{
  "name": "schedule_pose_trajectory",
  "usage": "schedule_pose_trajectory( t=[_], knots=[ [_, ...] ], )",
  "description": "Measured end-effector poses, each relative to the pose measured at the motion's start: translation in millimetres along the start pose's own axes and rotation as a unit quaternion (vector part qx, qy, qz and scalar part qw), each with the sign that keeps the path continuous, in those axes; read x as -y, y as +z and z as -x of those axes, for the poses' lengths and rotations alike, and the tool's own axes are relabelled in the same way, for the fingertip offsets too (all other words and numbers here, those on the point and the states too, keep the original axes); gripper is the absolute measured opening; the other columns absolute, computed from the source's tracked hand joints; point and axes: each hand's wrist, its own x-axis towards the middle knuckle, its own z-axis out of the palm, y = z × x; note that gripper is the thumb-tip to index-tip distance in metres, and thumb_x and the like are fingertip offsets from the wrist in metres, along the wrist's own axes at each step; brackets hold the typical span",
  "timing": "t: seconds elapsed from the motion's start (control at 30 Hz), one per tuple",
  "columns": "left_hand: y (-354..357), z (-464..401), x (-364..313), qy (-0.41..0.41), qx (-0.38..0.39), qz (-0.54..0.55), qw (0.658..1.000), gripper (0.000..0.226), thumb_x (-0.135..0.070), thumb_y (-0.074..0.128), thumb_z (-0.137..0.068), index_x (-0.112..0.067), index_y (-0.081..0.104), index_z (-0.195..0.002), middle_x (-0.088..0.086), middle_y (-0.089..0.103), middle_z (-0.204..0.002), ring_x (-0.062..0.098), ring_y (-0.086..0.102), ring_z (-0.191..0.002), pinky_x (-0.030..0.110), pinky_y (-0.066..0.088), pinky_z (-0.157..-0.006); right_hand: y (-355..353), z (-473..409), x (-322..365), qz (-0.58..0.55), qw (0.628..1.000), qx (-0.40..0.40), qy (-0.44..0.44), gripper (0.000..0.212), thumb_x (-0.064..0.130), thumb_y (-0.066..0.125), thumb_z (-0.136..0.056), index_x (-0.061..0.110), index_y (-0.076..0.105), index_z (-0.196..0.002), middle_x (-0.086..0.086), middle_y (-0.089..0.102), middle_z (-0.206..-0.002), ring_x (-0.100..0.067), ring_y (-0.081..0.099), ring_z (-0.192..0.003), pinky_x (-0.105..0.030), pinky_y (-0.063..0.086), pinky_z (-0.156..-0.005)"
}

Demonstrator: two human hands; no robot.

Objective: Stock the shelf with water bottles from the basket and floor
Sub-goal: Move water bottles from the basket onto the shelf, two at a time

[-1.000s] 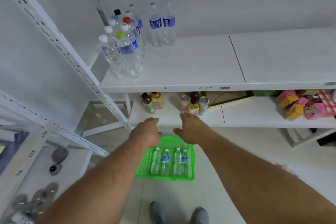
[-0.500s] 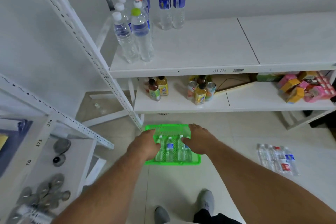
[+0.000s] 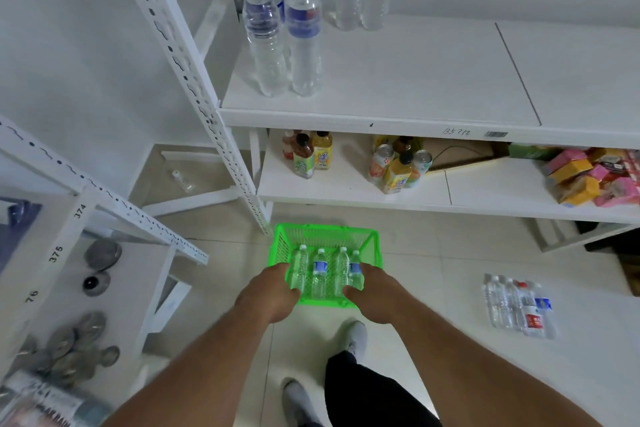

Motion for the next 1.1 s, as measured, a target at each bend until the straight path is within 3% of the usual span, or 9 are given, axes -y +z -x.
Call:
schedule_pose_trajectory(
  t=[0.33,0.6,0.7,0.8,0.9,0.97,1.1],
  knots=[
    [22.5,-69.6,-1.0,-0.061,0.033,0.023,0.997,0.071,-0.04,0.061,-0.088,-0.021,0.036,-0.151,0.006,0.044,-0.152,0.022,0.045,-0.137,0.031,0.037,-0.112,11.7,-101.5,-26.2,-0.062,0.996,0.067,0.021,0.082,0.054,0.051,-0.095,0.013,0.018,-0.157,-0.009,0.025,-0.162,-0.027,0.031,-0.146,-0.034,0.03,-0.114],
    [59.3,-151.2,21.3,-0.07,0.055,0.041,0.995,0.065,-0.038,0.062,-0.088,-0.023,0.041,-0.147,0.008,0.055,-0.142,0.023,0.053,-0.128,0.027,0.042,-0.102,44.4,-189.1,-46.4,-0.093,0.99,0.092,0.061,0.08,0.054,0.053,-0.094,0.014,0.021,-0.157,-0.011,0.029,-0.161,-0.027,0.036,-0.143,-0.033,0.033,-0.112],
    [81.7,-202.1,43.5,-0.077,0.062,0.045,0.994,0.064,-0.039,0.064,-0.087,-0.022,0.044,-0.145,0.008,0.057,-0.139,0.024,0.056,-0.125,0.027,0.044,-0.099,70.3,-238.6,-53.1,-0.123,0.985,0.085,0.088,0.081,0.056,0.055,-0.092,0.015,0.025,-0.155,-0.011,0.035,-0.157,-0.028,0.046,-0.136,-0.033,0.039,-0.107],
    [117.2,-268.7,70.6,-0.088,0.06,0.06,0.992,0.065,-0.041,0.067,-0.086,-0.018,0.047,-0.143,0.01,0.058,-0.139,0.026,0.059,-0.122,0.029,0.046,-0.099,105.4,-303.5,-62.7,-0.153,0.981,0.061,0.106,0.077,0.057,0.057,-0.09,0.012,0.036,-0.149,-0.013,0.056,-0.134,-0.025,0.06,-0.104,-0.029,0.044,-0.084],
    [164.3,-338.1,98.1,-0.099,0.045,0.096,0.989,0.063,-0.038,0.071,-0.085,-0.012,0.051,-0.138,0.014,0.061,-0.135,0.027,0.062,-0.119,0.03,0.048,-0.097,150.5,-374.8,-77.0,-0.165,0.979,0.035,0.117,0.07,0.054,0.057,-0.091,0.009,0.042,-0.143,-0.014,0.058,-0.132,-0.028,0.06,-0.112,-0.027,0.04,-0.082],
    [201.4,-382.1,116.5,-0.105,0.03,0.104,0.989,0.062,-0.039,0.073,-0.084,-0.01,0.054,-0.135,0.013,0.062,-0.133,0.027,0.063,-0.117,0.03,0.049,-0.095,185.7,-421.4,-89.4,-0.198,0.971,0.028,0.134,0.062,0.051,0.059,-0.091,0.01,0.048,-0.136,-0.012,0.063,-0.124,-0.026,0.061,-0.102,-0.025,0.041,-0.078],
    [277.9,-460.9,149.7,-0.116,0.04,0.096,0.988,0.075,-0.045,0.073,-0.084,-0.005,0.046,-0.142,0.015,0.055,-0.142,0.028,0.055,-0.128,0.03,0.042,-0.102,260.6,-507.5,-117.4,-0.233,0.953,-0.007,0.193,0.071,0.056,0.063,-0.084,0.007,0.05,-0.135,-0.006,0.066,-0.082,-0.019,0.061,-0.067,-0.026,0.044,-0.057]
  ],
)
